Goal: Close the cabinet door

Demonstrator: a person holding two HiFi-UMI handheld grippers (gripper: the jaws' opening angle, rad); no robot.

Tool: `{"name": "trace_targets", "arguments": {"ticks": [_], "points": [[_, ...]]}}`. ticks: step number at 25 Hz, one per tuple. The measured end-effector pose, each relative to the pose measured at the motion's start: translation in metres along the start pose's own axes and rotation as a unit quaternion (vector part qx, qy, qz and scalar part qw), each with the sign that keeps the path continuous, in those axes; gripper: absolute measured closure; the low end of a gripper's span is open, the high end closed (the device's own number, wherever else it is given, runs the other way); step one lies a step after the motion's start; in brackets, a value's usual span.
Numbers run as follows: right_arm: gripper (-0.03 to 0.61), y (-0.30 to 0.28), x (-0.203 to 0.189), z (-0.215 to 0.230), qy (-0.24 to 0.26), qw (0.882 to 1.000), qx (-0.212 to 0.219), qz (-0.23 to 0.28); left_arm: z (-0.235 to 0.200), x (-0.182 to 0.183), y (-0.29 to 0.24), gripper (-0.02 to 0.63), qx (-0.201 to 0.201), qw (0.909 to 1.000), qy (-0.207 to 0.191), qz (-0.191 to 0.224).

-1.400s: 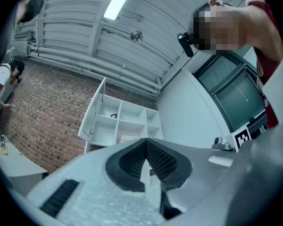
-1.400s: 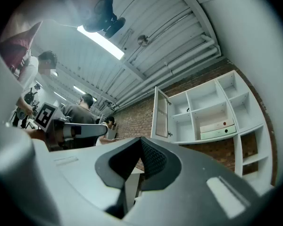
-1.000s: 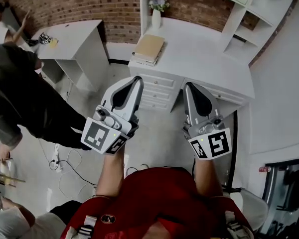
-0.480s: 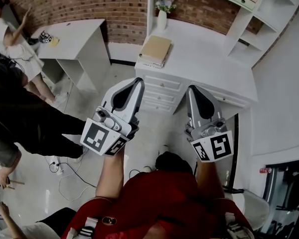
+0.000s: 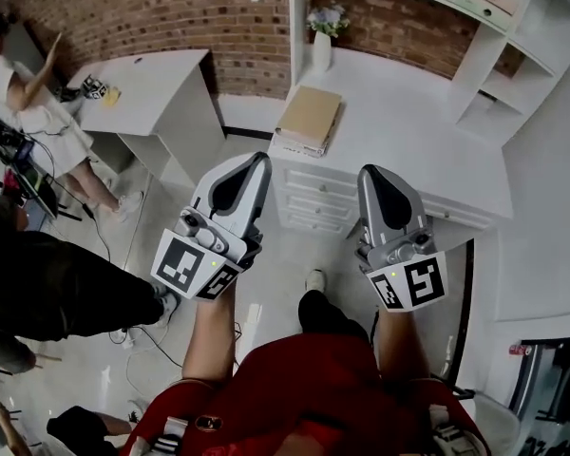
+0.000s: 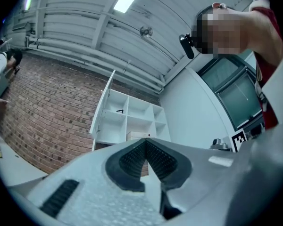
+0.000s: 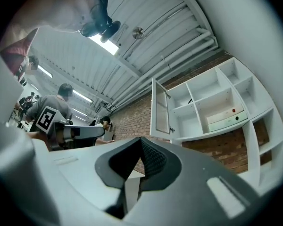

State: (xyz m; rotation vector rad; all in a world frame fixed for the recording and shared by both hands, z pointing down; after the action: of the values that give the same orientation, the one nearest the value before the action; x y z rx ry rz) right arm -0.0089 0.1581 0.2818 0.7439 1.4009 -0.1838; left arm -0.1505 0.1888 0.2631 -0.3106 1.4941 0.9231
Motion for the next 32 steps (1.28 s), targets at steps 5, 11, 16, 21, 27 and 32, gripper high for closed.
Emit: {"name": "trace_targets", "arguments": {"ticks": [5,11,16,21,27,32], "points": [[0.565,-0.059,-0.015,0.046,-0.02,1.0,-0.002,0.007,-0.055,-0.011,-0.046,0.614,0.009,0.9997,-0.012,-0.019],[0.565,-0.123,-0.034,0.092,-0.036,0.999,0.017,0.022,-0.119,-0.026,-0.091,0.614,0.033,0.9986,-0.034,-0.026],[0.565,-0.162,-0.05,0.115,-0.043,0.998,0.038,0.022,-0.157,-0.03,-0.117,0.614,0.053,0.9971,-0.048,-0.025],[0.565,-0.189,-0.057,0.12,-0.049,0.997,0.05,0.02,-0.184,-0.032,-0.132,0.612,0.059,0.9963,-0.053,-0.035],[0.565,-0.214,-0.068,0.119,-0.04,0.998,0.046,0.013,-0.223,-0.03,-0.134,0.612,0.064,0.996,-0.057,-0.027],[0.565,-0.233,-0.072,0.116,-0.023,0.999,0.029,0.012,-0.261,-0.021,-0.129,0.612,0.061,0.9968,-0.05,-0.004]]}}
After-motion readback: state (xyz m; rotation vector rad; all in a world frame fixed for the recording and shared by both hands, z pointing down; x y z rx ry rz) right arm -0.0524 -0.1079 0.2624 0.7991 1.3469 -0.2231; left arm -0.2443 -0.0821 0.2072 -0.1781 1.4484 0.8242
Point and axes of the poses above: the fingertips, and each gripper's own axes: y backward along the fingers, z to its right, x out of its top, the point moved 1 cm from there along y, backward along the fingers, and after that the axes turned 14 degrees about -x, right-handed, at the moved point
